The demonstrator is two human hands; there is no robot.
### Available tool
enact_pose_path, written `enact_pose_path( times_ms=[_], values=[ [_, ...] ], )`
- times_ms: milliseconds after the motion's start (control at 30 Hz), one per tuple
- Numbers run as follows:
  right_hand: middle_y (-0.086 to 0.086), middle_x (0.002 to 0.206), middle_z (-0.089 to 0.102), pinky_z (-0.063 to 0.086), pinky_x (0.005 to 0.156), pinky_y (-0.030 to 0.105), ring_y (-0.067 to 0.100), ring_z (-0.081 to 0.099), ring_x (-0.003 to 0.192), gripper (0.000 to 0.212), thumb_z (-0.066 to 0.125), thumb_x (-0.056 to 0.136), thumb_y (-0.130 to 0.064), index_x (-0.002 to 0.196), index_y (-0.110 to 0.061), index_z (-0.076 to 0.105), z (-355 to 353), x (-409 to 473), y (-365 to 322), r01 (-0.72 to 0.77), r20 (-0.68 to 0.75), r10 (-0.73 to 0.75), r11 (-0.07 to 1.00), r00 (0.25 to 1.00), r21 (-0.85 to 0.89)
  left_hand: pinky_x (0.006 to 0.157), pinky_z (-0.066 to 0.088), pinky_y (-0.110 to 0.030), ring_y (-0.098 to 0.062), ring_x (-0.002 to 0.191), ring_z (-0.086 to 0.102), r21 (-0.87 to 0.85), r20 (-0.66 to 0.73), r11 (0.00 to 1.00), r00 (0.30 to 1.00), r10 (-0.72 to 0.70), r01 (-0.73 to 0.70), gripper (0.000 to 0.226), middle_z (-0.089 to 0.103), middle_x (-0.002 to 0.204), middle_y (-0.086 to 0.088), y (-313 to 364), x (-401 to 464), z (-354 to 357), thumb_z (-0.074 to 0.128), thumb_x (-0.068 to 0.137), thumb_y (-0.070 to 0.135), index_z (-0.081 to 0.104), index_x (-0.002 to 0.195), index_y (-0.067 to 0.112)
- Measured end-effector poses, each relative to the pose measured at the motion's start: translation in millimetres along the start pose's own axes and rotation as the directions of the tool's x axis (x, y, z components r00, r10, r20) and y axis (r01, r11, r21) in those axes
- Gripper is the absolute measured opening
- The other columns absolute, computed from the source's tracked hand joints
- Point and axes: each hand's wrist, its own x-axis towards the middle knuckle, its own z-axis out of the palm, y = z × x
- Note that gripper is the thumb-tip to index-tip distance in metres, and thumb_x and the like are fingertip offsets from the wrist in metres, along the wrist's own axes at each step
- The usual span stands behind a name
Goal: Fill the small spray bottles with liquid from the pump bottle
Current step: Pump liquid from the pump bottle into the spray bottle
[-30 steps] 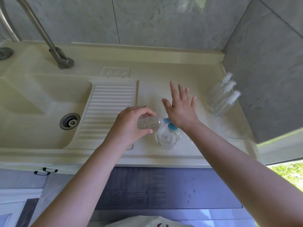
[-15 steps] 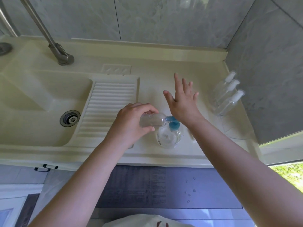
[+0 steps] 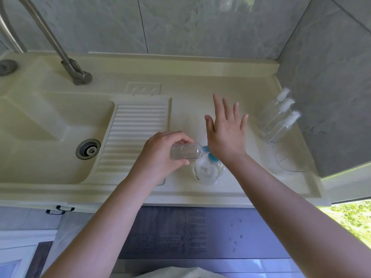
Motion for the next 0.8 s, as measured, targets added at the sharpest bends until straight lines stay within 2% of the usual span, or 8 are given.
enact_pose_path(
  times_ms=[100,200,300,367,467,533,633,800],
  values=[
    [0.006,0.166,0.012,0.002,0.121,0.056,0.033,0.000,0.153,0.060,0.030,0.107,-0.040,0.159,-0.029,0.002,-3.3,3.6,-4.7,0.060,-0.045,-0.058,0.997,0.997,0.046,0.089,0.045,-0.023,-0.004,0.095,0.058,-0.010,-0.001,1.000,1.000,0.002,-0.002,0.048,0.068,0.099,0.017,0.5,0.1,-1.0,0.089,0.064,0.018,0.069,0.103,0.036],
    [0.004,0.165,0.016,0.002,0.121,0.056,0.031,0.001,0.153,0.057,0.031,0.108,-0.034,0.159,-0.030,0.007,2.4,0.5,-3.0,0.028,-0.015,-0.026,0.996,1.000,0.086,0.088,0.044,-0.020,-0.004,0.096,0.058,0.014,0.004,1.000,1.000,0.007,-0.007,0.048,0.068,0.100,0.018,-2.1,-0.4,0.9,0.089,0.064,0.019,0.069,0.105,0.036],
    [0.003,0.165,0.017,0.002,0.121,0.056,0.033,0.002,0.153,0.057,0.031,0.107,-0.034,0.159,-0.030,0.009,5.6,-0.1,-0.6,0.010,-0.015,-0.009,0.997,1.000,0.081,0.082,0.036,-0.003,-0.001,0.096,0.058,0.018,0.003,1.000,1.000,-0.003,0.003,0.048,0.066,0.099,0.020,-3.3,-0.6,0.4,0.090,0.065,0.019,0.070,0.106,0.034],
    [0.005,0.165,0.016,0.002,0.120,0.057,0.034,0.002,0.153,0.058,0.031,0.107,-0.037,0.159,-0.029,0.006,1.6,1.7,-2.1,0.019,-0.032,-0.017,0.998,0.999,0.067,0.079,0.032,0.002,0.004,0.093,0.058,-0.002,0.006,1.000,1.000,-0.002,0.002,0.047,0.066,0.099,0.019,-0.9,0.0,-0.4,0.090,0.064,0.016,0.071,0.105,0.031],
    [0.005,0.165,0.016,0.003,0.120,0.057,0.033,0.002,0.153,0.058,0.032,0.107,-0.035,0.159,-0.028,0.006,-0.6,1.8,-4.4,0.032,-0.038,-0.029,0.996,0.999,0.088,0.079,0.032,0.003,0.014,0.092,0.055,-0.037,-0.005,0.999,1.000,0.020,-0.020,0.046,0.067,0.098,0.019,1.9,-1.0,-1.5,0.090,0.064,0.012,0.072,0.104,0.027],
    [0.003,0.164,0.018,0.002,0.120,0.057,0.031,0.002,0.153,0.057,0.031,0.107,-0.032,0.159,-0.030,0.008,1.6,-1.1,-1.2,-0.010,0.003,0.010,0.992,1.000,0.126,0.079,0.032,0.003,0.017,0.093,0.053,-0.043,0.003,0.999,1.000,0.024,-0.024,0.046,0.068,0.099,0.018,2.0,-1.3,-0.4,0.089,0.064,0.012,0.073,0.105,0.026],
    [0.003,0.164,0.019,0.002,0.121,0.057,0.030,0.003,0.153,0.056,0.029,0.107,-0.035,0.159,-0.031,0.009,5.5,-1.5,0.0,-0.064,0.042,0.058,0.984,0.997,0.167,0.081,0.034,0.002,0.018,0.093,0.053,-0.042,0.005,0.999,1.000,0.020,-0.020,0.047,0.069,0.100,0.017,1.2,-0.6,-0.6,0.090,0.064,0.012,0.073,0.105,0.027],
    [0.003,0.165,0.017,0.001,0.121,0.056,0.029,0.002,0.153,0.056,0.031,0.107,-0.038,0.158,-0.031,0.009,1.9,-0.8,-1.5,-0.036,0.020,0.033,0.985,0.999,0.170,0.080,0.032,0.003,0.014,0.096,0.054,-0.038,0.000,0.999,1.000,0.019,-0.019,0.047,0.068,0.100,0.020,0.4,-2.3,0.5,0.089,0.065,0.014,0.072,0.105,0.029]
  ],
)
